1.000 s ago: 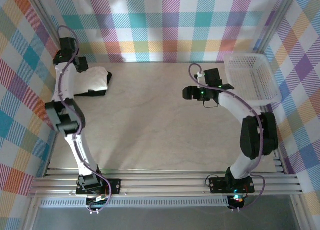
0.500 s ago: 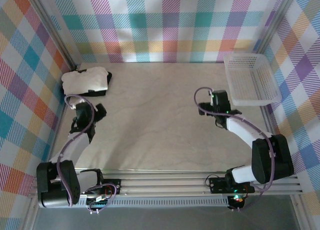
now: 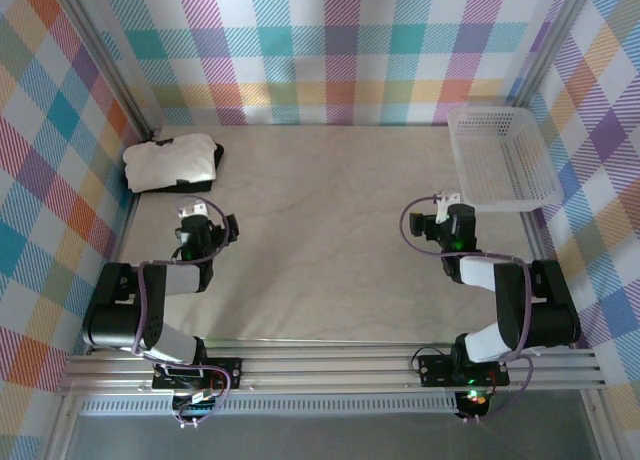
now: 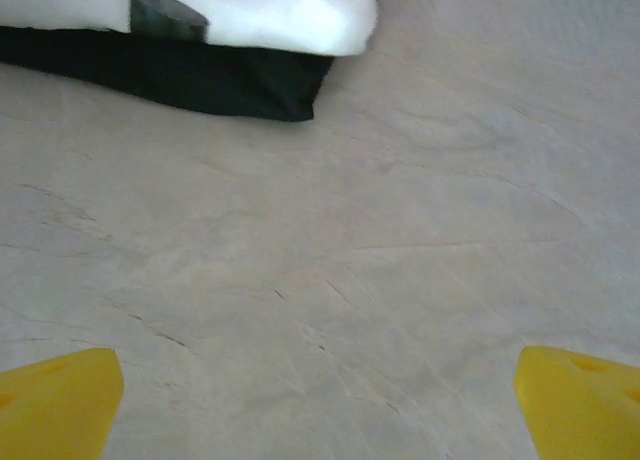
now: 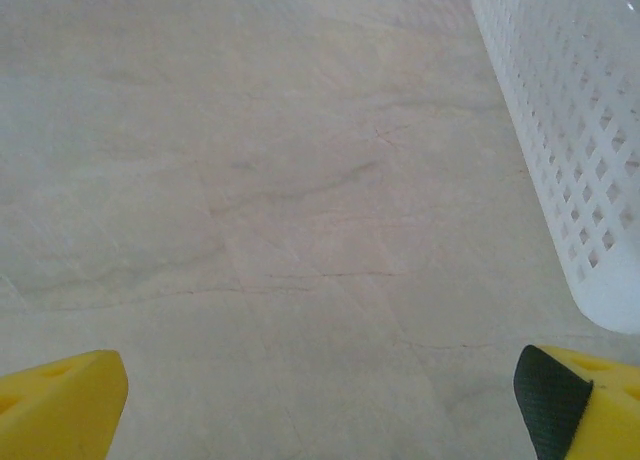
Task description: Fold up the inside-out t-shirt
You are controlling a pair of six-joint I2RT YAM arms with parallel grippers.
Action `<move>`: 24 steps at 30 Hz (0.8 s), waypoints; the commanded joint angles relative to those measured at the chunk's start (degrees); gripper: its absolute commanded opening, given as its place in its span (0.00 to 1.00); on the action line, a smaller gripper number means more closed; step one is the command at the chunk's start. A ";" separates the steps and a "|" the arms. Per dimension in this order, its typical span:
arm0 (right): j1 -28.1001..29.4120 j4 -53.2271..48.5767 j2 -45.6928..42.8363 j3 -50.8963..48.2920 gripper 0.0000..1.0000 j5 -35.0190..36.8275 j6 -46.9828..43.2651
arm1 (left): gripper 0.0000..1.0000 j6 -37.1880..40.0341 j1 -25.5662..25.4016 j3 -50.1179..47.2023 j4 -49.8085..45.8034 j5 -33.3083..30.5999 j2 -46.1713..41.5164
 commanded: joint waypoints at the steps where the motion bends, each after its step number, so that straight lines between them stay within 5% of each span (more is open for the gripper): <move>1: -2.58 9.81 2.42 -1.60 1.00 -5.19 3.03 | 1.00 3.85 -1.62 0.90 6.47 -0.94 2.98; 24: -3.48 10.97 3.65 -1.68 1.00 -6.90 3.45 | 1.00 4.61 -2.40 1.18 6.29 -1.82 3.11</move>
